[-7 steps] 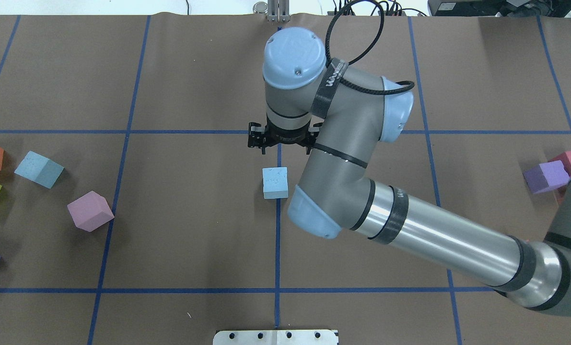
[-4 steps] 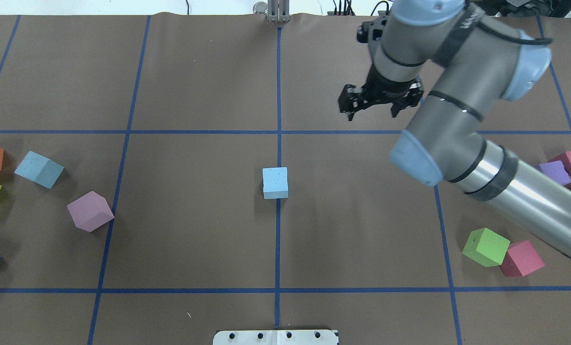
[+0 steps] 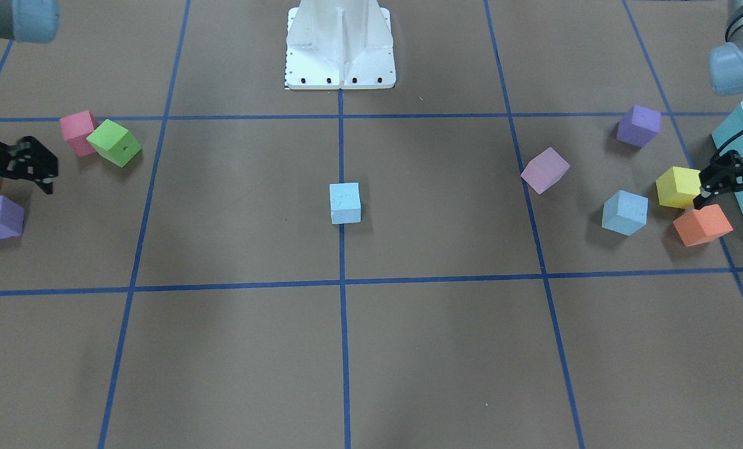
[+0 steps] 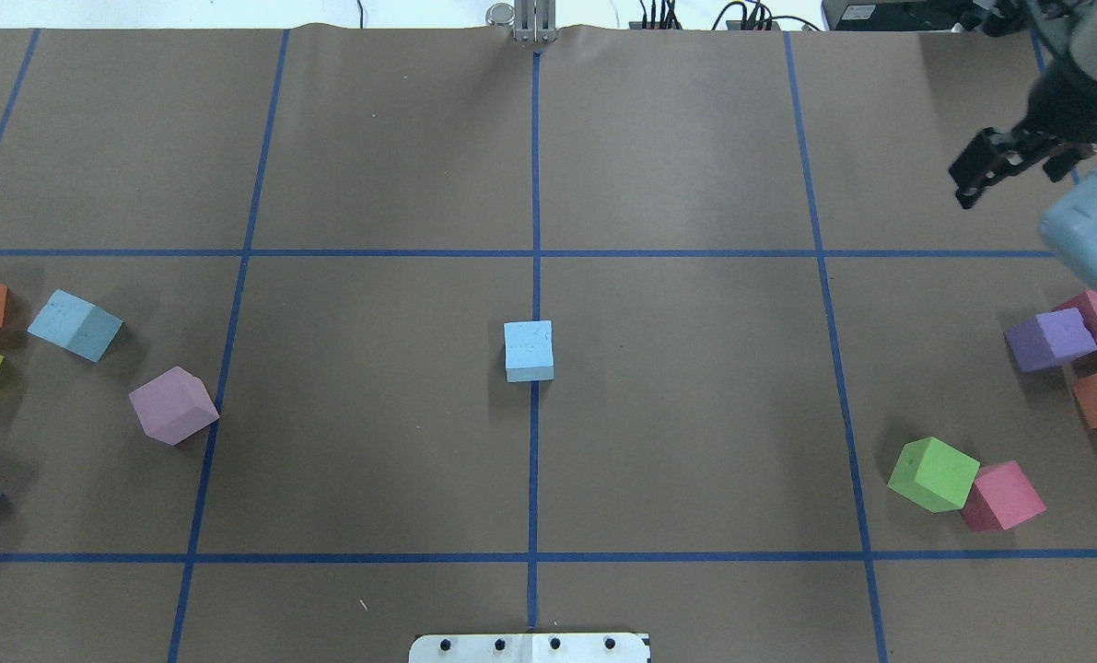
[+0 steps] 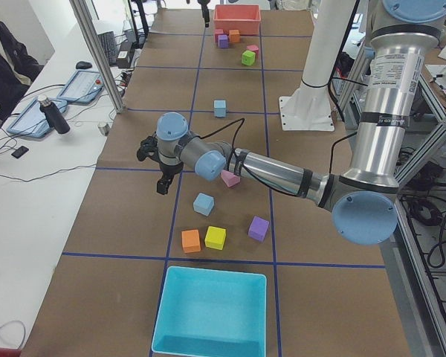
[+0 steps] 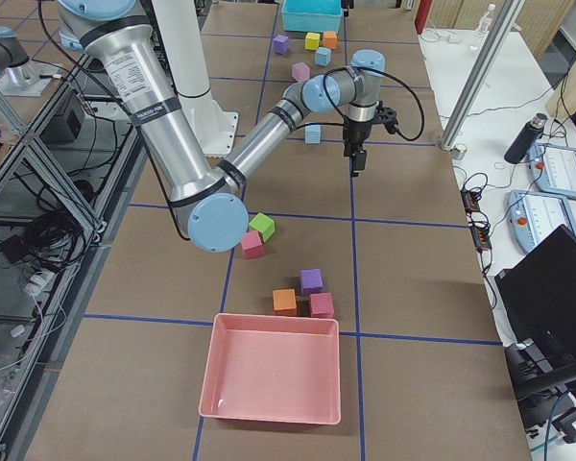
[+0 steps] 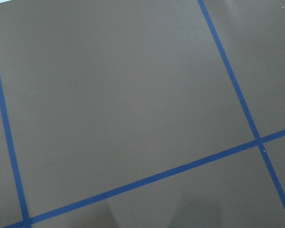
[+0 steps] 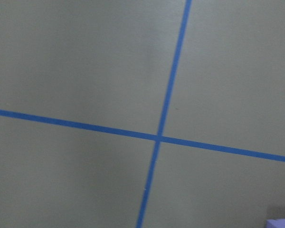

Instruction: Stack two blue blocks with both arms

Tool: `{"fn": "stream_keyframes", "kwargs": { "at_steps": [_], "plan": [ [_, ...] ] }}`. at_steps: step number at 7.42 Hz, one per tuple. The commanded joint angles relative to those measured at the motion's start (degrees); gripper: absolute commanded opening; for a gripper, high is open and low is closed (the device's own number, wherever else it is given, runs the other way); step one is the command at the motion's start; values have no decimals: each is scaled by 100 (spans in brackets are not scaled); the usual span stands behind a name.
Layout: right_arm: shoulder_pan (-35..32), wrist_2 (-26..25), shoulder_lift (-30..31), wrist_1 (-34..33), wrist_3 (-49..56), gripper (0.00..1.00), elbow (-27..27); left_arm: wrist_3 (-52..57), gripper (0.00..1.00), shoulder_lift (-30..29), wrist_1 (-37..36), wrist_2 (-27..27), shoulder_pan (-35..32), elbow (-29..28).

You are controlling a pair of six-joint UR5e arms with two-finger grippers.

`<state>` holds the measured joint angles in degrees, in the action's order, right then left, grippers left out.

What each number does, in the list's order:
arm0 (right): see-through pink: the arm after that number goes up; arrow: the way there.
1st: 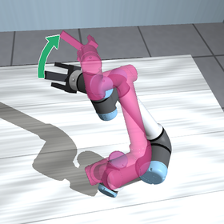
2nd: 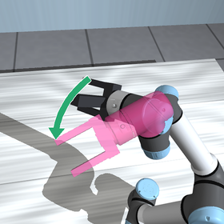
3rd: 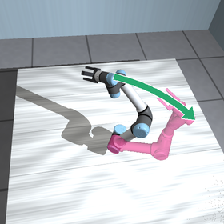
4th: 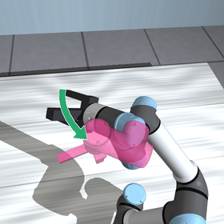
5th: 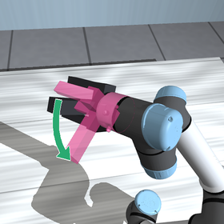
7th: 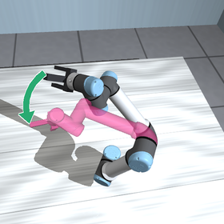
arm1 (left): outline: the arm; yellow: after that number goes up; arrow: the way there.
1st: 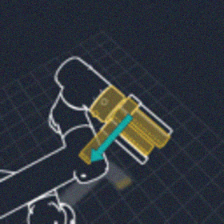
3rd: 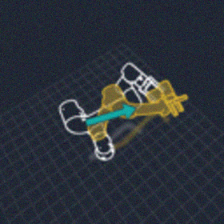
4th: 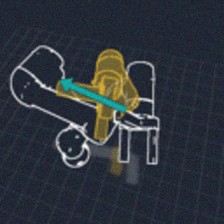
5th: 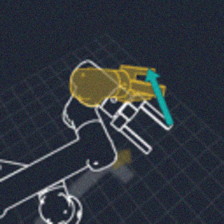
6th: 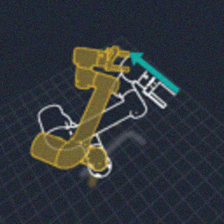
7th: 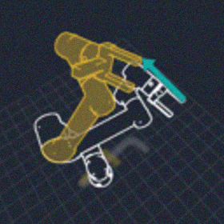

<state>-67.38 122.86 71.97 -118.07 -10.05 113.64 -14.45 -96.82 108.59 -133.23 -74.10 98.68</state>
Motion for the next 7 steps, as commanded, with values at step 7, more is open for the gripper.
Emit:
{"fn": "stream_keyframes", "kwargs": {
  "at_steps": [7],
  "plan": [
    [-1866,466,2550,1717,2226,100,-457,-23,98,770,901,755,1326,47]
  ]
}}
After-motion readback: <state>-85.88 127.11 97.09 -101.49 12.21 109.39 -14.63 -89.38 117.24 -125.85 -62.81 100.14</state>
